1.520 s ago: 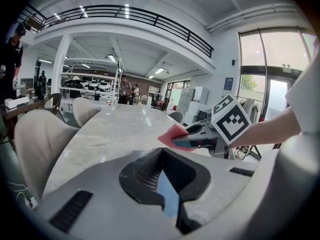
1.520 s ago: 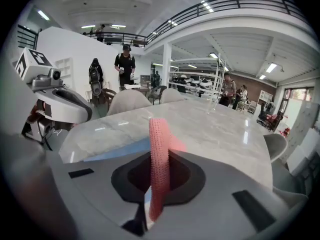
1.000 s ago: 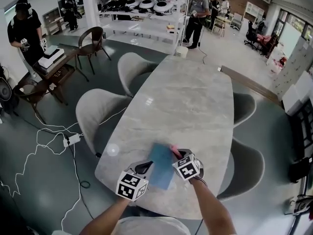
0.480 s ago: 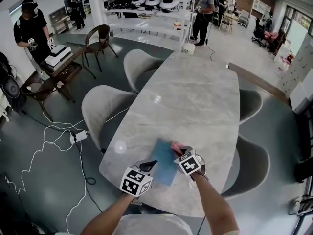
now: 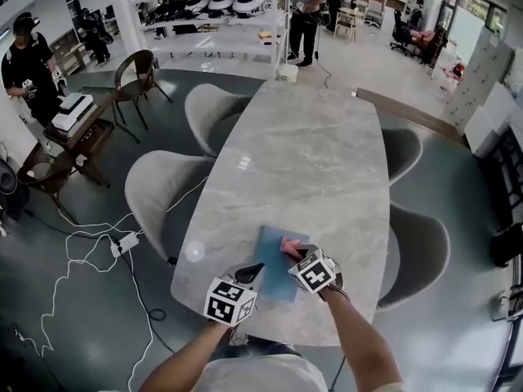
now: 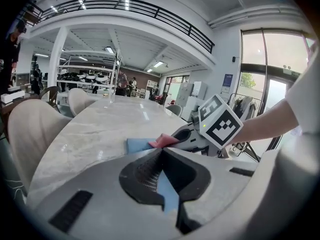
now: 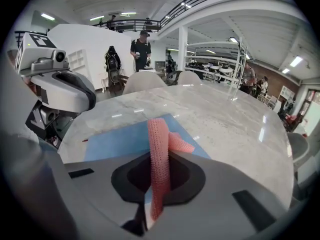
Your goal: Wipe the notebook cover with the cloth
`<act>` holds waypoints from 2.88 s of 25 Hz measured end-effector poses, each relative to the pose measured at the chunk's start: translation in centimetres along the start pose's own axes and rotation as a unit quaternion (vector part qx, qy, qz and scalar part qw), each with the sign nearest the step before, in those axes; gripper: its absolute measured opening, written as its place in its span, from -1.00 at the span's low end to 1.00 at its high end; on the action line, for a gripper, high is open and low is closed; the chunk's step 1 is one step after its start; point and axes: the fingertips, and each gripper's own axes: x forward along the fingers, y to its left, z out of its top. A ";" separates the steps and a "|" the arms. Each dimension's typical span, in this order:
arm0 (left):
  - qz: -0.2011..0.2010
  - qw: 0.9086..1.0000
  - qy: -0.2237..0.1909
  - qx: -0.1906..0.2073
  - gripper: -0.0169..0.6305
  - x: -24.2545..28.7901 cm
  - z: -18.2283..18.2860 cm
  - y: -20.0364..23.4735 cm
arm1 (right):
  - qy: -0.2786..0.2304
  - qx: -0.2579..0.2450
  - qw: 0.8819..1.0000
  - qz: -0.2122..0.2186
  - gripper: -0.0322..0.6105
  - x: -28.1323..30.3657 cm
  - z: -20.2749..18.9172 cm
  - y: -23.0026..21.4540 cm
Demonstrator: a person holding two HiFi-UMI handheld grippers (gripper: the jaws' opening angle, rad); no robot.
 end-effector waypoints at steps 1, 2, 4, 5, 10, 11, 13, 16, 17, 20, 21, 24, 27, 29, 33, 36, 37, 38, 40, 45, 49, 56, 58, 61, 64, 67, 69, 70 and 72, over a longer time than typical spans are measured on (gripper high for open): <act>-0.003 1.000 0.001 0.001 -0.93 -0.1 -0.2 0.0 | 0.001 0.002 1.000 0.000 -0.85 -0.1 -0.2 0.4; -0.007 1.000 0.003 0.002 -0.93 -0.2 -0.4 0.0 | 0.001 0.003 1.000 0.000 -0.85 -0.2 -0.3 0.8; -0.013 1.000 0.005 0.005 -0.93 -0.4 -0.8 0.1 | 0.003 0.008 1.000 -0.003 -0.85 -0.4 -0.6 1.5; -0.015 1.000 0.006 0.006 -0.93 -0.6 -0.9 0.2 | 0.004 0.012 1.000 -0.005 -0.85 -0.5 -0.8 1.8; -0.030 0.999 0.008 0.011 -0.93 -1.0 -1.2 0.6 | 0.002 0.028 1.000 -0.009 -0.85 -1.0 -1.3 3.4; -0.033 0.999 0.009 0.013 -0.93 -1.0 -1.3 0.5 | 0.002 0.031 0.999 -0.009 -0.85 -1.0 -1.5 3.7; -0.039 0.999 0.010 0.017 -0.93 -1.0 -1.4 0.5 | 0.002 0.038 0.999 -0.006 -0.85 -1.3 -1.8 4.4; -0.048 0.999 0.011 0.020 -0.93 -1.2 -1.5 0.7 | 0.003 0.045 0.999 0.003 -0.85 -1.7 -2.0 5.6; -0.051 0.998 0.011 0.021 -0.93 -1.2 -1.5 0.6 | 0.003 0.047 0.999 0.004 -0.85 -1.8 -2.1 5.9; -0.061 0.998 0.012 0.024 -0.93 -1.2 -1.6 0.4 | 0.003 0.054 0.999 -0.001 -0.85 -2.2 -2.7 6.5; -0.064 0.998 0.012 0.024 -0.93 -1.1 -1.7 0.3 | 0.002 0.057 0.998 -0.003 -0.85 -2.4 -2.9 6.8; -0.070 0.997 0.012 0.027 -0.93 -1.2 -1.9 0.1 | -0.002 0.066 0.998 -0.005 -0.85 -2.8 -3.3 7.7; -0.076 0.997 0.015 0.029 -0.93 -1.5 -2.2 -0.2 | 0.001 0.073 0.997 -0.006 -0.85 -3.4 -3.7 8.9; -0.080 0.996 0.016 0.030 -0.93 -1.5 -2.4 -0.4 | 0.001 0.076 0.997 -0.005 -0.85 -3.7 -4.0 9.5; -0.082 0.996 0.019 0.029 -0.93 -1.2 -2.6 -0.2 | -0.003 0.087 0.996 -0.003 -0.85 -4.0 -4.6 10.4; -0.084 0.996 0.020 0.027 -0.93 -1.2 -2.9 -0.3 | -0.005 0.098 0.995 0.001 -0.85 -4.4 -5.0 11.3; -0.086 0.996 0.021 0.027 -0.93 -1.3 -3.0 -0.3 | -0.006 0.100 0.995 0.002 -0.85 -4.5 -5.1 11.7; -0.087 0.996 0.022 0.028 -0.93 -1.3 -3.0 -0.4 | -0.006 0.101 0.995 0.003 -0.85 -4.6 -5.2 12.0; -0.091 0.995 0.023 0.029 -0.93 -1.3 -3.0 -0.6 | -0.009 0.107 0.994 0.005 -0.85 -4.8 -5.3 12.2; -0.092 0.995 0.023 0.029 -0.93 -1.1 -2.8 -0.6 | -0.003 0.097 0.995 0.017 -0.85 -5.3 -5.8 12.9; -0.087 0.996 0.022 0.026 -0.93 -1.0 -2.8 -0.5 | -0.012 0.099 0.995 0.018 -0.85 -6.1 -5.7 12.8; -0.071 0.997 0.013 0.022 -0.93 -0.8 -1.7 -0.4 | -0.024 0.058 0.998 0.000 -0.85 -8.9 -3.3 10.0; -0.066 0.997 0.012 0.022 -0.93 -0.8 -1.4 -0.4 | -0.032 0.044 0.999 -0.001 -0.85 -9.5 -2.0 9.0; -0.061 0.998 0.013 0.023 -0.93 -0.9 -1.4 -0.2 | -0.038 0.021 0.999 -0.003 -0.85 -9.7 -0.2 7.9; -0.052 0.998 0.013 0.022 -0.93 -1.0 -1.5 0.2 | -0.038 0.002 0.999 -0.007 -0.85 -9.2 1.1 6.6; -0.040 0.999 0.011 0.017 -0.93 -0.9 -1.3 0.6 | -0.040 -0.010 0.999 -0.008 -0.85 -8.8 2.5 5.1; -0.033 0.999 0.010 0.015 -0.93 -0.9 -1.1 1.0 | -0.042 -0.018 0.999 -0.008 -0.85 -8.2 3.6 4.1; -0.029 0.999 0.009 0.013 -0.93 -0.9 -1.0 1.3 | -0.043 -0.023 0.999 -0.007 -0.85 -7.7 4.1 3.7; -0.020 1.000 0.006 0.009 -0.93 -0.9 -0.7 1.7 | -0.042 -0.032 0.999 -0.004 -0.85 -6.9 5.2 2.9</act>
